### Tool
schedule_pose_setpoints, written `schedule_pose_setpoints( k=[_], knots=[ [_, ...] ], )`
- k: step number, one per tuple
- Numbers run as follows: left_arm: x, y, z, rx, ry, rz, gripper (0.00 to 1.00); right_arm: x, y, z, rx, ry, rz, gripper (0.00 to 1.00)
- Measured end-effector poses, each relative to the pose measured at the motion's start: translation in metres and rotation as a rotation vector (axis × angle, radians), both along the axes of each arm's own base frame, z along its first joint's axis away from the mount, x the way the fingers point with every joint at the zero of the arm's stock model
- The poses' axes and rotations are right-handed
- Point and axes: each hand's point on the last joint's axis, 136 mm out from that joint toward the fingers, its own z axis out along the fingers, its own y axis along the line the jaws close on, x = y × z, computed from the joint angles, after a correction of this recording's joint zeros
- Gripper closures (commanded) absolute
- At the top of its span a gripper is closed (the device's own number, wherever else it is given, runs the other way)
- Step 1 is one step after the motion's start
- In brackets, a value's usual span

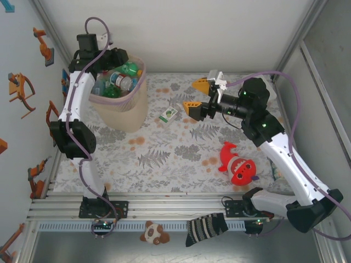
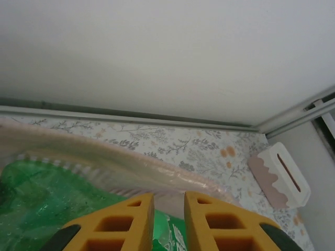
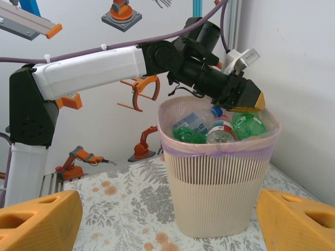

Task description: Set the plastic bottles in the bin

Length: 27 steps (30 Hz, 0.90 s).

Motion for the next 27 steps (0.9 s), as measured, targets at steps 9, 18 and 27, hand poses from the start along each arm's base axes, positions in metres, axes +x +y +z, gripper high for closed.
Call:
schedule_pose_setpoints(
  k=[9, 18, 27],
  knots=[
    [0.000, 0.004, -0.011, -0.006, 0.015, 0.000, 0.79, 0.001, 0.000, -0.001, -0.002, 0.004, 0.000, 0.15],
    [-0.005, 0.001, -0.007, 0.028, -0.006, -0.009, 0.75, 0.002, 0.000, -0.001, -0.003, 0.005, -0.008, 0.15],
    [-0.027, -0.008, 0.009, 0.038, -0.004, -0.039, 0.72, 0.002, 0.000, -0.001, -0.003, 0.004, -0.011, 0.15]
  ],
)
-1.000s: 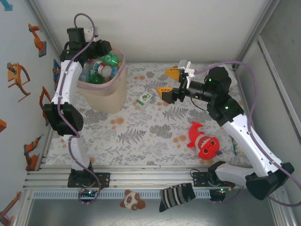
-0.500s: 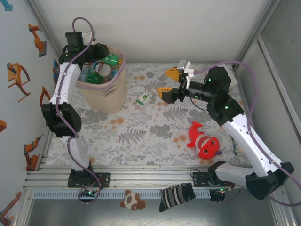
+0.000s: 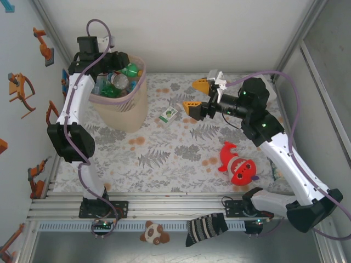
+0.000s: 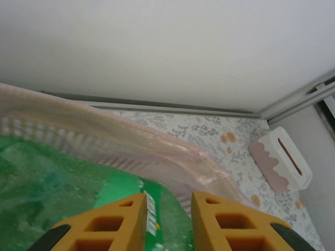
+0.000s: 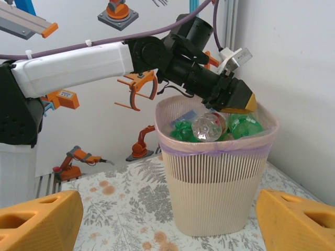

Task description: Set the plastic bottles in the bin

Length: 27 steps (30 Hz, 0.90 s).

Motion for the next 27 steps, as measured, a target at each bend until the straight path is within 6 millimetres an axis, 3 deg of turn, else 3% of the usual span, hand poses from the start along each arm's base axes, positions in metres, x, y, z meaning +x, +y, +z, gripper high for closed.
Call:
schedule_pose_setpoints(
  k=[5, 9, 18, 24, 27],
  knots=[
    [-0.021, -0.004, 0.015, 0.013, -0.015, -0.019, 0.75, 0.000, 0.000, 0.000, 0.000, 0.000, 0.000, 0.15],
    [-0.042, -0.004, 0.013, 0.027, -0.005, -0.029, 0.78, 0.000, 0.000, 0.000, 0.000, -0.001, 0.000, 0.15],
    [-0.058, -0.005, -0.045, 0.030, 0.109, -0.050, 0.80, -0.001, 0.000, -0.004, -0.003, 0.006, 0.000, 0.16],
    [-0.056, -0.006, -0.035, 0.024, 0.076, -0.053, 0.79, -0.002, -0.001, -0.002, -0.002, 0.003, 0.001, 0.16],
    [-0.057, -0.008, -0.021, 0.011, 0.046, -0.063, 0.78, -0.003, -0.002, -0.001, 0.001, -0.002, -0.003, 0.16]
  ],
)
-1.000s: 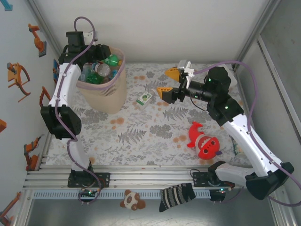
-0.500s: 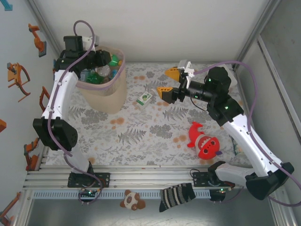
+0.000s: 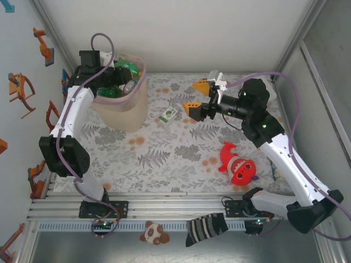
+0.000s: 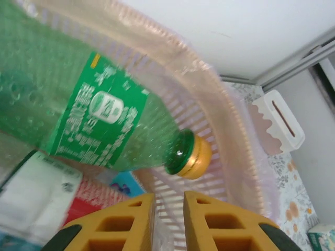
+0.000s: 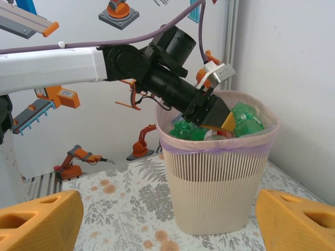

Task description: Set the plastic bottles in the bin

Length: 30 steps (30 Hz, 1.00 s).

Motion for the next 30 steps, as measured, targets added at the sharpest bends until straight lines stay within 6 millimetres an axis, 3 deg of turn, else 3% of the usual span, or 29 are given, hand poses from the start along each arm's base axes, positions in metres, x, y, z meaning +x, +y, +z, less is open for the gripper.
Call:
schedule_pose_setpoints(
  k=[9, 13, 24, 30],
  knots=[
    [-0.021, -0.007, 0.065, -0.030, -0.146, -0.033, 0.76, -0.001, -0.002, 0.003, 0.004, -0.008, -0.010, 0.16],
    [-0.030, -0.018, 0.082, -0.028, -0.189, -0.064, 0.75, -0.001, -0.002, 0.003, 0.005, -0.008, -0.011, 0.16],
    [-0.062, -0.095, 0.074, 0.115, -0.237, -0.217, 0.69, 0.011, -0.018, 0.003, -0.015, -0.017, -0.149, 0.16],
    [-0.070, -0.144, 0.049, 0.272, -0.260, -0.290, 0.61, 0.018, -0.036, 0.013, -0.009, -0.048, -0.277, 0.17]
  ],
)
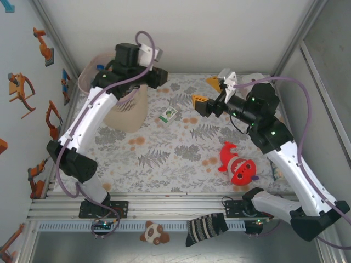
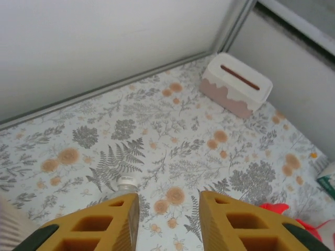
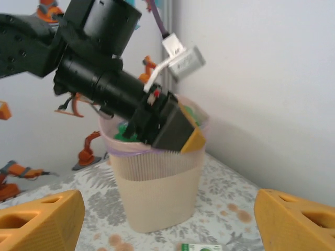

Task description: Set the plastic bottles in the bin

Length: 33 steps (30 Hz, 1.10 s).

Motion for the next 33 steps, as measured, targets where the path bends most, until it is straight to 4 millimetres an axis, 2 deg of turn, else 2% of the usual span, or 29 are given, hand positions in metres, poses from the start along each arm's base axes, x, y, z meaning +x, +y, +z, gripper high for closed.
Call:
schedule_pose_setpoints(
  k=[7, 14, 17, 25, 30, 33],
  knots=[
    [0.007, -0.035, -0.066, 0.234, 0.014, -0.030, 0.53, 0.005, -0.023, 0.002, -0.002, -0.028, -0.136, 0.17],
    [0.021, -0.051, -0.131, 0.390, 0.071, -0.055, 0.42, 0.008, -0.031, -0.001, -0.010, -0.026, -0.188, 0.17],
    [0.027, -0.053, -0.157, 0.444, 0.100, -0.060, 0.37, 0.009, -0.031, -0.002, -0.013, -0.024, -0.194, 0.17],
    [0.043, -0.053, -0.215, 0.553, 0.194, -0.076, 0.14, 0.009, -0.032, -0.003, -0.016, -0.021, -0.196, 0.17],
    [0.052, -0.042, -0.249, 0.597, 0.266, -0.061, 0.06, 0.009, -0.032, -0.004, -0.016, -0.020, -0.196, 0.17],
    [0.056, -0.031, -0.266, 0.618, 0.314, -0.049, 0.06, 0.009, -0.031, -0.004, -0.018, -0.018, -0.195, 0.17]
  ],
)
